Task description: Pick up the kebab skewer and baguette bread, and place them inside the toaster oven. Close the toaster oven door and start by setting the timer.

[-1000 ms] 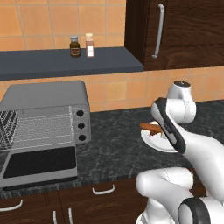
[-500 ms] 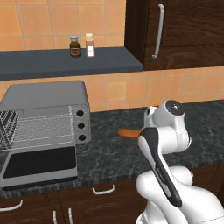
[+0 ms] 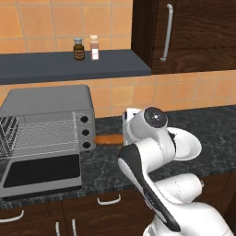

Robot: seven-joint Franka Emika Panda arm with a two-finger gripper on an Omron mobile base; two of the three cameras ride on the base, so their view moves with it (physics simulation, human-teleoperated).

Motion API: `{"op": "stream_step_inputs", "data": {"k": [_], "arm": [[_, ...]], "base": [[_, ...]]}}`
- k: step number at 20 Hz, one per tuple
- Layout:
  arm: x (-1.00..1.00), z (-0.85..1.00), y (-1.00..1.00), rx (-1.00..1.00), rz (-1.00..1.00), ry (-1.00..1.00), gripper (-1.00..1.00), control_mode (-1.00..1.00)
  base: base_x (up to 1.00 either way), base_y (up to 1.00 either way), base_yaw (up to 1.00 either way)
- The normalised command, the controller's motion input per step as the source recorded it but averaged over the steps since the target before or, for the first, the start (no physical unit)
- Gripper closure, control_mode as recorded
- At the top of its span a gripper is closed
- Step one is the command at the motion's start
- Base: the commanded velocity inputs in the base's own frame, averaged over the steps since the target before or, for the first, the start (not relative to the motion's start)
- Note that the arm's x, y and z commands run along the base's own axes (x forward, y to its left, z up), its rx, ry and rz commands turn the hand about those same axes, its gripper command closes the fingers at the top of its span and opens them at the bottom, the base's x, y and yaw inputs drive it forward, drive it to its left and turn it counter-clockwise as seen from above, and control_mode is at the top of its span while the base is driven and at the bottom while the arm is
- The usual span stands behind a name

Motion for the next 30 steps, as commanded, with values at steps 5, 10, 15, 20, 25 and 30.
{"op": "stream_step_inputs", "data": {"k": [5, 10, 15, 20, 25, 30], "arm": [[-0.08, 0.08, 1.00, -0.07, 0.02, -0.05, 1.00, -1.00], [0.00, 0.24, 1.00, -0.04, 0.00, -0.05, 1.00, -1.00], [0.00, 0.32, 0.91, 0.00, 0.00, -0.13, 1.00, -1.00], [0.11, 0.15, 0.63, 0.01, 0.00, -0.13, 1.00, -1.00], [0.21, 0.10, 0.16, 0.03, 0.00, -0.04, 1.00, -1.00], [0.16, 0.00, 0.16, 0.00, 0.00, 0.03, 1.00, -1.00]], "base": [[0.00, 0.00, 0.00], [0.00, 0.00, 0.00], [0.00, 0.00, 0.00], [0.00, 0.00, 0.00], [0.00, 0.00, 0.00], [0.00, 0.00, 0.00]]}}
